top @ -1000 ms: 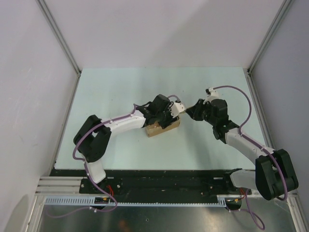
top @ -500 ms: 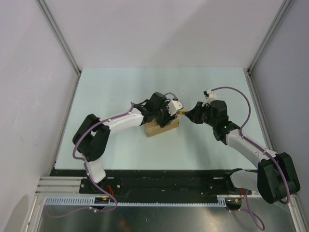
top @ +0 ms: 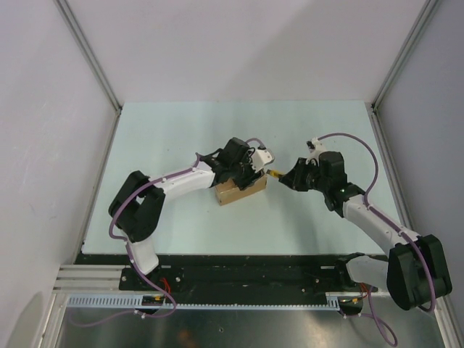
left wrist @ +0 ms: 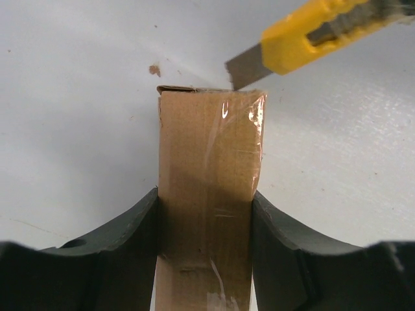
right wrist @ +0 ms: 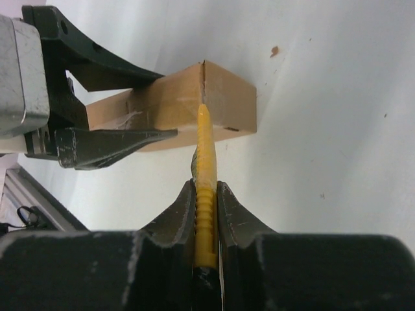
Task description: Unpack the express box
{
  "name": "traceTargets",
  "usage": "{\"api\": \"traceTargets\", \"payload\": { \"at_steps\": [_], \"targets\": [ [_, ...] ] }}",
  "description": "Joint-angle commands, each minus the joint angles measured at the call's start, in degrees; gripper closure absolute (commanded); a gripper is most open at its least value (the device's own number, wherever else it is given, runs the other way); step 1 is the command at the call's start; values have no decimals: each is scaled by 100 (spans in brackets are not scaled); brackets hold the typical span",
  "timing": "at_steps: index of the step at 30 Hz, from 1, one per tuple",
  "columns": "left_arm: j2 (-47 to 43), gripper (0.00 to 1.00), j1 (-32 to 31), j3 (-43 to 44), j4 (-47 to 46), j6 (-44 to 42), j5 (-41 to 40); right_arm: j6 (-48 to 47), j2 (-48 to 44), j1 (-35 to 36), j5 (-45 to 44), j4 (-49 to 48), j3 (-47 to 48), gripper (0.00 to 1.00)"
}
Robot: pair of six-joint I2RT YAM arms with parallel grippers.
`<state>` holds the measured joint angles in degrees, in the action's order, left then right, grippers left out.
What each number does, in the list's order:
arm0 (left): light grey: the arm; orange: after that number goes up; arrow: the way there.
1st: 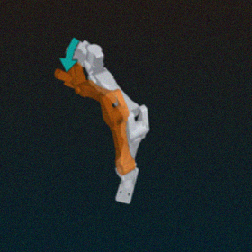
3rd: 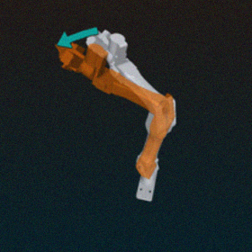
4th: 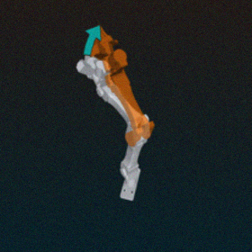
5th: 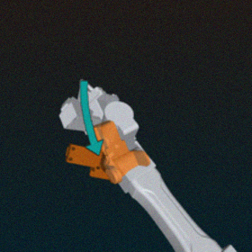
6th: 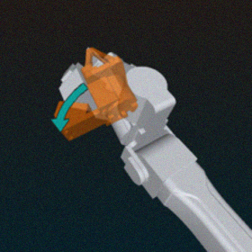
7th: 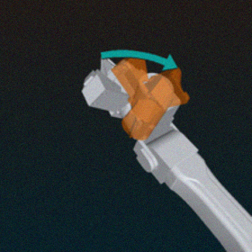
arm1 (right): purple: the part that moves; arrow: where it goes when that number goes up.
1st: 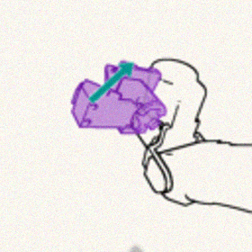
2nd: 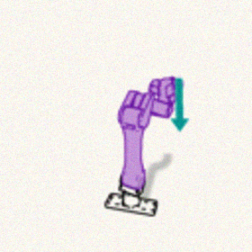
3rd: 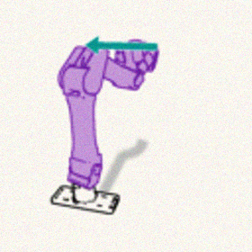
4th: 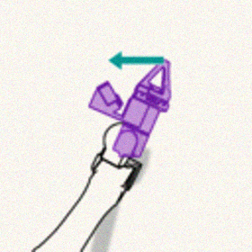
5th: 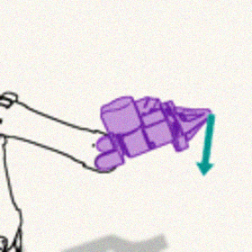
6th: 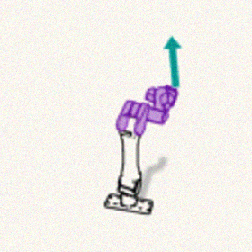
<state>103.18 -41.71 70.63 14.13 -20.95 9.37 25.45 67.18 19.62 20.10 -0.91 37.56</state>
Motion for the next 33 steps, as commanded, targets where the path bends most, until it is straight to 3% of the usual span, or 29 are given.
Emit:
{"api": "traceTargets", "payload": {
  "at_steps": [1,11,18,28,33],
  "targets": [
    [97,76,322,-120,459,-287,-1191,-5,111,-133,811,951,146,100],
    [98,77,216,-137,292,-313,-1402,-155,147,-441,1435,1435,357,100],
    [97,76,172,-93,257,-287,-1385,-85,-64,-617,1339,1357,375,100],
    [-192,77,-170,-444,99,-137,-1024,30,-363,-643,864,339,392,100],
    [-228,81,-285,-831,-77,-111,-1138,82,110,-635,934,-321,445,100]
  ]
}}
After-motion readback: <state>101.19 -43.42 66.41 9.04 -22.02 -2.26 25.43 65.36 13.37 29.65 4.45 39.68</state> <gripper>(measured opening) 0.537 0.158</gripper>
